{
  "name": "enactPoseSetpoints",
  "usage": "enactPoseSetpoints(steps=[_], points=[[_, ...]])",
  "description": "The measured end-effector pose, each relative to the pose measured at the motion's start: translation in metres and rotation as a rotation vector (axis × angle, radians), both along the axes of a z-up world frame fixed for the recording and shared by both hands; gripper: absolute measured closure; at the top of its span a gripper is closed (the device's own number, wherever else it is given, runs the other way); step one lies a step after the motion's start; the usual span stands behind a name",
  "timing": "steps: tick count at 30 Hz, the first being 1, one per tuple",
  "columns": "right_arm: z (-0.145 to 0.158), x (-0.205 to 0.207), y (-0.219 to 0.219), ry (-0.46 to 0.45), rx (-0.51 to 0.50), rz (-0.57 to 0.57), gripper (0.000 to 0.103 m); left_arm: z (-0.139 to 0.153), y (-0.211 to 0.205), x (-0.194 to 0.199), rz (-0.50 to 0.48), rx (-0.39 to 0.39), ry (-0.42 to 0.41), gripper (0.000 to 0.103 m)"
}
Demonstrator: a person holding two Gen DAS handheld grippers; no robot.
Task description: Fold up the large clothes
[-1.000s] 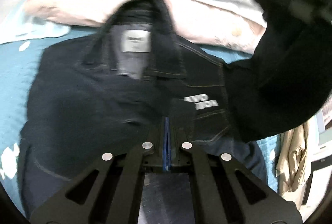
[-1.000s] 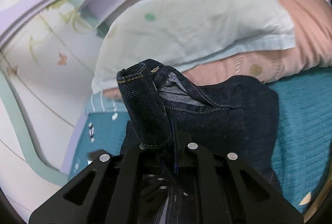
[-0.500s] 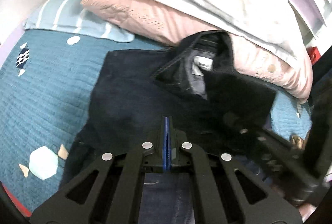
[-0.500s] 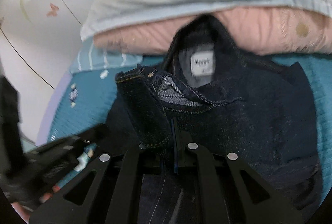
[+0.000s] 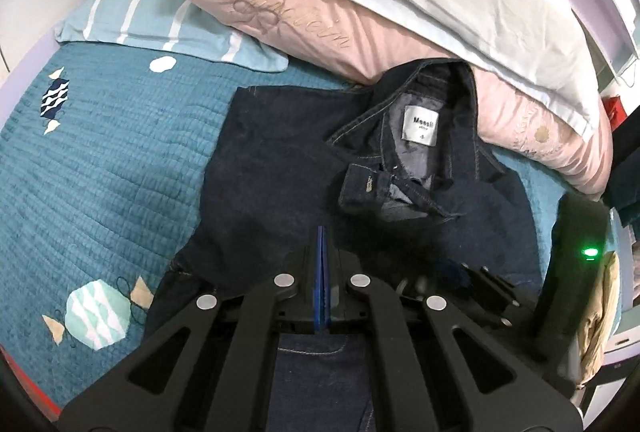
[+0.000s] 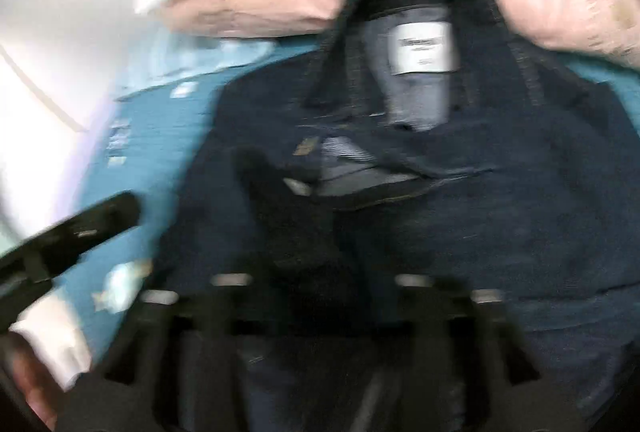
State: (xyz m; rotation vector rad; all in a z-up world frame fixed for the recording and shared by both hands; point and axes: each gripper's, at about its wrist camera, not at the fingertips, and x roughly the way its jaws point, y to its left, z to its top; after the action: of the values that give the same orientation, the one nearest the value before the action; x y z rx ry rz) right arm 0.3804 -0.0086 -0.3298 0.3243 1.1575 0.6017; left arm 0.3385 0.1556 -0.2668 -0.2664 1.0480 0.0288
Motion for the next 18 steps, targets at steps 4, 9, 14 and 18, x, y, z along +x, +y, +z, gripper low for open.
enactPoseSetpoints(steps=[4, 9, 14, 18], points=[[0.019, -0.002, -0.033, 0.018, 0.083, -0.032, 0.021, 0.009, -0.006, 0.005, -0.017, -0.010, -0.025, 0.102], [0.043, -0.006, -0.096, -0.059, 0.027, -0.112, 0.021, 0.010, -0.016, 0.023, -0.046, -0.043, -0.034, 0.101], [0.042, 0.017, -0.174, -0.101, -0.134, -0.317, 0.035, -0.015, -0.035, 0.058, -0.069, -0.041, 0.010, 0.095], [0.017, 0.033, -0.224, -0.053, -0.197, -0.474, 0.040, -0.046, -0.044, 0.080, -0.089, -0.023, 0.070, 0.084]])
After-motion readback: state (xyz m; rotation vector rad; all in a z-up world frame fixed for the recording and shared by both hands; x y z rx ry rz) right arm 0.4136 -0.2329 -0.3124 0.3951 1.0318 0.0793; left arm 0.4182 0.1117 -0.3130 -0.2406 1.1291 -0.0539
